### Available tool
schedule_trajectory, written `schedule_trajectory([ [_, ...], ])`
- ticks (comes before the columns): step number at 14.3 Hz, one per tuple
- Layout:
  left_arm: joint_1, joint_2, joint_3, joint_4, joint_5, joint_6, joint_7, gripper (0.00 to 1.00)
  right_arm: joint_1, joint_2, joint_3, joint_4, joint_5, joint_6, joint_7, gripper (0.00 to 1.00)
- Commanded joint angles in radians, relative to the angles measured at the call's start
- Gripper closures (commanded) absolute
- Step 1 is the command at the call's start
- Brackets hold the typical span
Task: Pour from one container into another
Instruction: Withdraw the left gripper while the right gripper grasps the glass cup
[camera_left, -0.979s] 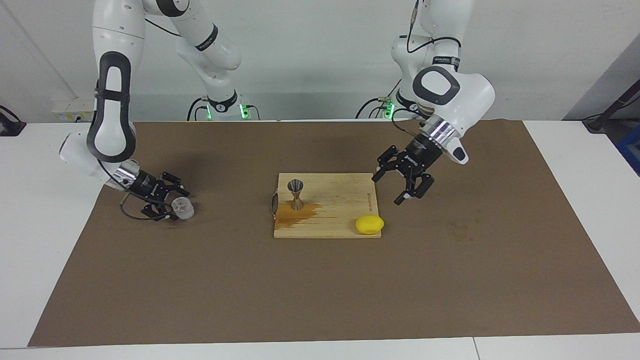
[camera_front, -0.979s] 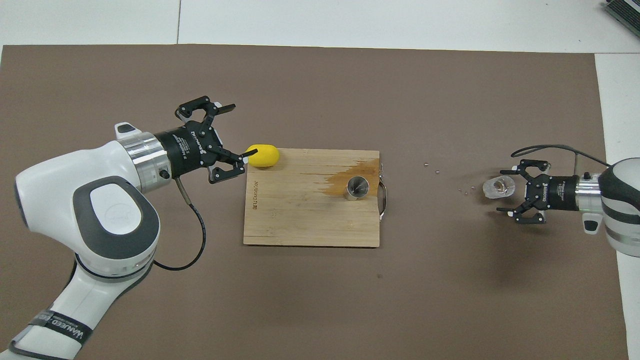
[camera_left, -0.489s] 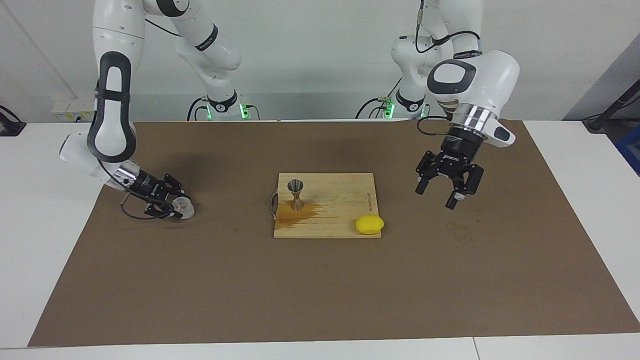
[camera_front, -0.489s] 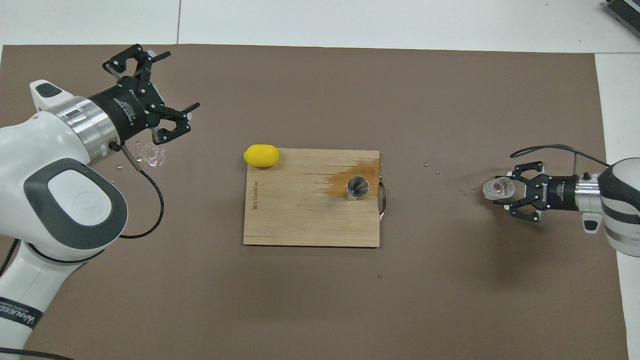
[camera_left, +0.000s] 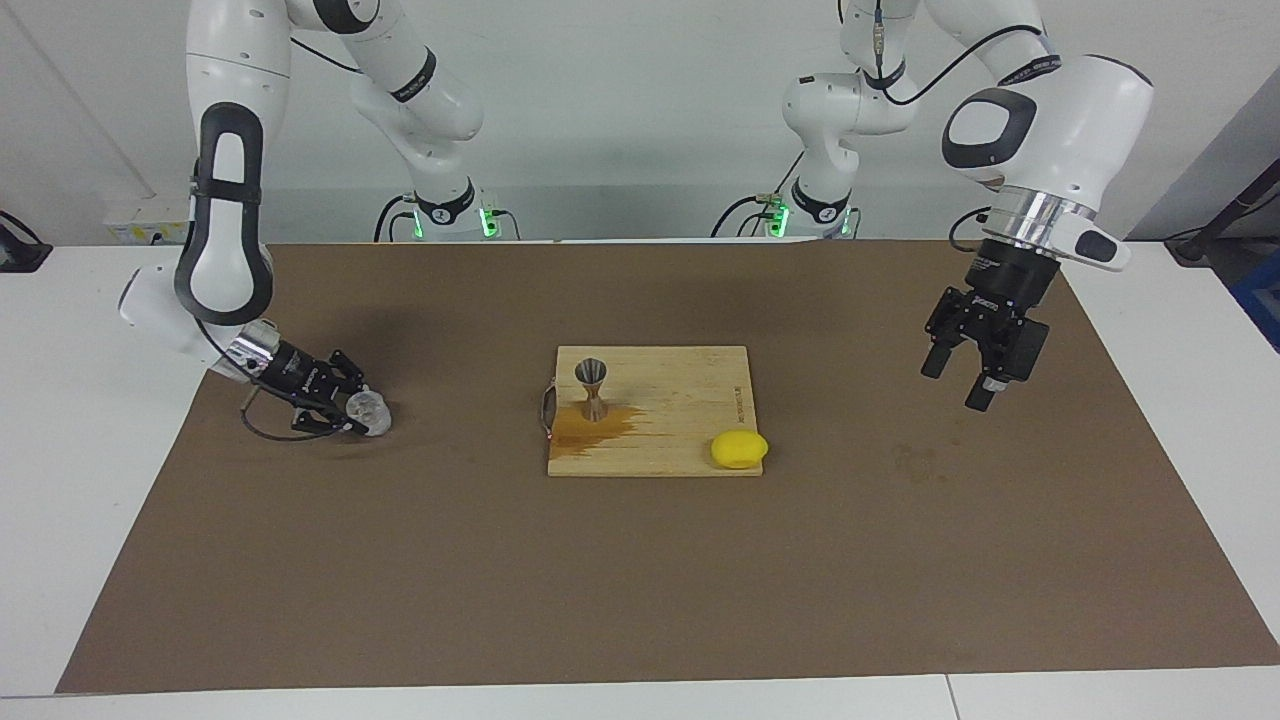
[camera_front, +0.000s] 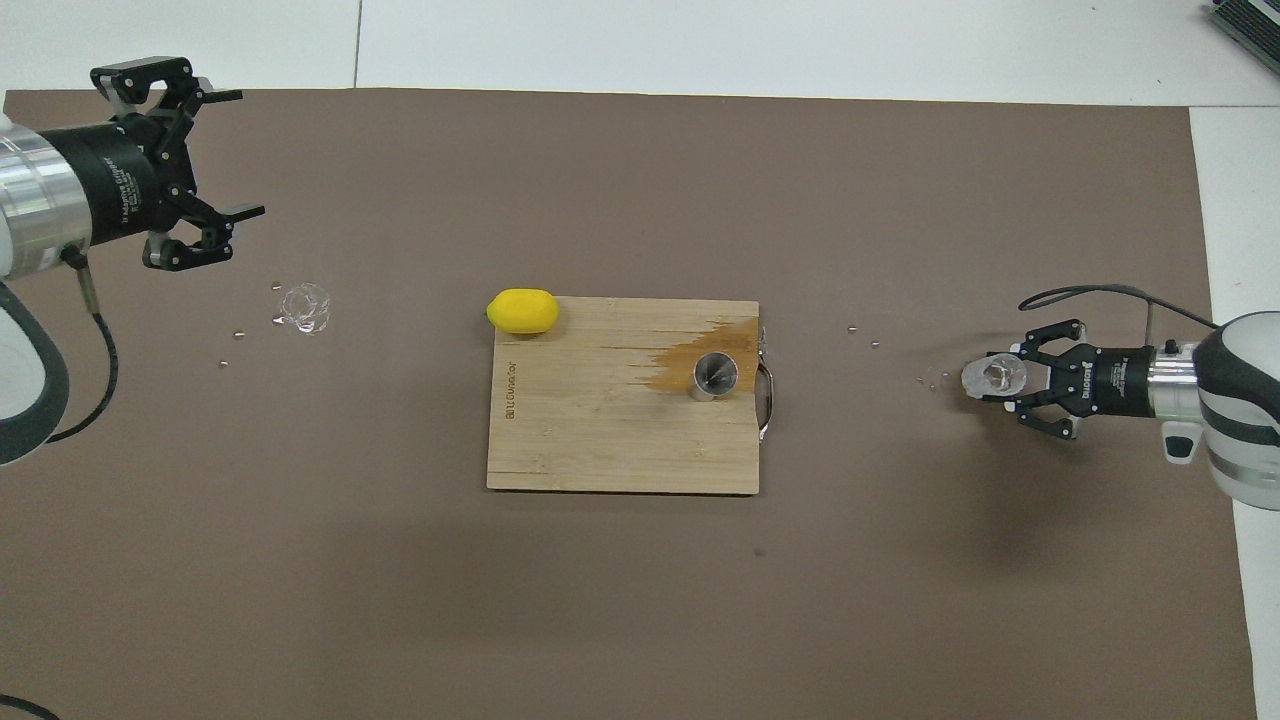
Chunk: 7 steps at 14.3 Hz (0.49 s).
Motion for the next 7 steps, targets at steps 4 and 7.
schedule_trajectory([
  [4, 0.095, -0.029, 0.003, 0.01, 0.064, -0.254, 0.407, 0.0, 0.113, -0.095, 0.004, -0.001, 0.006, 0.013, 0.186, 1.0],
  [7, 0.127, -0.046, 0.003, 0.011, 0.2, -0.372, 0.603, 0.0, 0.172, -0.127, 0.004, 0.028, -0.077, 0.011, 0.31, 1.0],
])
